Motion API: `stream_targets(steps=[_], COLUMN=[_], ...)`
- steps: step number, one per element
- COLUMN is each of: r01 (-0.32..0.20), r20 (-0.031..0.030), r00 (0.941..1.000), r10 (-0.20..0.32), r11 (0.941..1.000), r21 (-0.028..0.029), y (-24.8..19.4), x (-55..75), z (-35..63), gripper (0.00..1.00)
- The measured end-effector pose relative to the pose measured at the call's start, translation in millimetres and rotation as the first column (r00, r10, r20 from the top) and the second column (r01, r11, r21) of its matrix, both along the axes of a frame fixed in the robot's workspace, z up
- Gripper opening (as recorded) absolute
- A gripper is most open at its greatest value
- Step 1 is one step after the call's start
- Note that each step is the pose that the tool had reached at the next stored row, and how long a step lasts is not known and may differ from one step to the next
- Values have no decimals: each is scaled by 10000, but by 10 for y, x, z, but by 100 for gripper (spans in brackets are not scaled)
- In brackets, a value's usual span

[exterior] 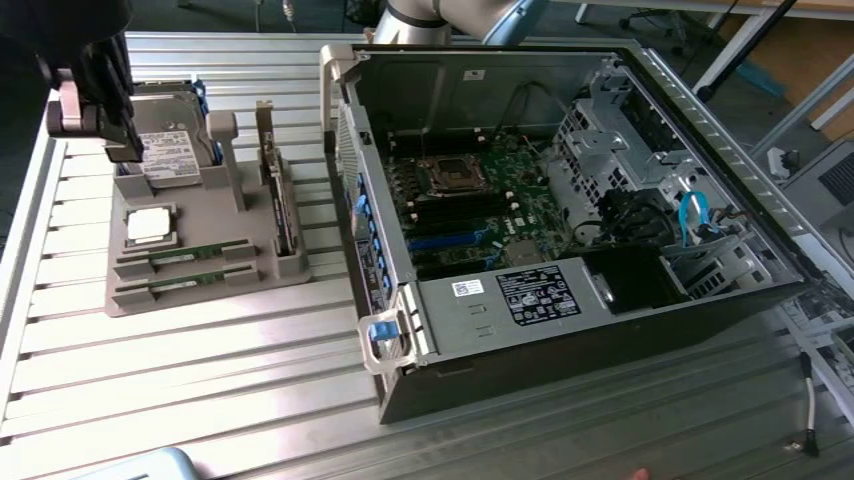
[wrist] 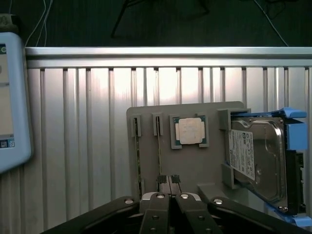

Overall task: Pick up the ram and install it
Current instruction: 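Pick up the ram and move it above insertion slot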

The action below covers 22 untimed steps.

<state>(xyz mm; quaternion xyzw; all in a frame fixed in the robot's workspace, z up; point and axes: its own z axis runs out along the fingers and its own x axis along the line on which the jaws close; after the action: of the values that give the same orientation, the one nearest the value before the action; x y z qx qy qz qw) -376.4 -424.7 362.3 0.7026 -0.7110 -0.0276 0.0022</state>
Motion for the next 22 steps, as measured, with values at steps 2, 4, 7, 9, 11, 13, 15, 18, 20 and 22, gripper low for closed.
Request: stream_targets(steps=[2, 4, 7, 9, 11, 13, 15, 18, 20, 22], r01=[0, 2, 1, 1, 2, 1, 0, 1, 1, 1], r20=[0, -1, -1, -1, -1, -1, 0, -1, 0, -1], r00=[10000, 10000, 10000, 10000, 10000, 10000, 10000, 10000, 10000, 10000], r10=[0, -2, -1, -1, -2, -1, 0, -1, -1, -1], r11=[10000, 10000, 10000, 10000, 10000, 10000, 10000, 10000, 10000, 10000], r21=[0, 0, 0, 0, 0, 0, 1, 0, 0, 0], y=[-11, -42, -83, -92, -92, -93, -96, -103, -108, -110], x=[4, 7, 9, 9, 9, 11, 21, 44, 66, 103], z=[0, 0, 0, 0, 0, 0, 0, 0, 0, 1], gripper=[10, 10, 10, 10, 10, 10, 10, 10, 10, 10])
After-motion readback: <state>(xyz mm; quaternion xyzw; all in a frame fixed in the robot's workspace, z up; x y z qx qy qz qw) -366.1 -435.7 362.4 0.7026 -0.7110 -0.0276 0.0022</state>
